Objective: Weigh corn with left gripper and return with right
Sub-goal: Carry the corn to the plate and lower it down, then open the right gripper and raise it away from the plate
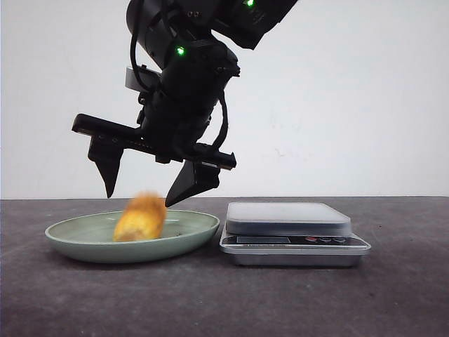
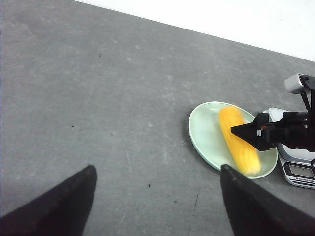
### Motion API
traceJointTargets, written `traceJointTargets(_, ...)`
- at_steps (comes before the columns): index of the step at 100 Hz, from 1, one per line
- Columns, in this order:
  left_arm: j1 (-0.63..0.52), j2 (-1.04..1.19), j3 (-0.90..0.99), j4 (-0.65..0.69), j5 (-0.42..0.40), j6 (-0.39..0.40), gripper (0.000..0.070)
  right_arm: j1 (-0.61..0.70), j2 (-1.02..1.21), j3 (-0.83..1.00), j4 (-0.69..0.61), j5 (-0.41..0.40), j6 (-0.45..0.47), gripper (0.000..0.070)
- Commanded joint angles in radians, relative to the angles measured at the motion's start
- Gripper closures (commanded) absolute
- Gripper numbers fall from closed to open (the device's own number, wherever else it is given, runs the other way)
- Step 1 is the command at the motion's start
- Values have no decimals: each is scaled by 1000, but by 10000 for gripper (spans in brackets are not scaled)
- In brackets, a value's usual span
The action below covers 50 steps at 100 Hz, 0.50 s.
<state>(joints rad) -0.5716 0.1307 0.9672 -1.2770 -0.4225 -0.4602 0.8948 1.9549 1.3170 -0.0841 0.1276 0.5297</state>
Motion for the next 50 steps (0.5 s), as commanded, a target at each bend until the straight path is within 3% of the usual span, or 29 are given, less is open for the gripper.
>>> traceJointTargets(1,-5,-2,11,6,-3,-2,224,1,9,24,4,-2,2,211)
traceJointTargets(20,-5,-2,11,6,-3,1,224,-71,-102,26,-45,-68,-36,211)
traceJointTargets(50,-5,-2,11,32,-3,19,224,-280,-486,26,-247,-77,-223,211)
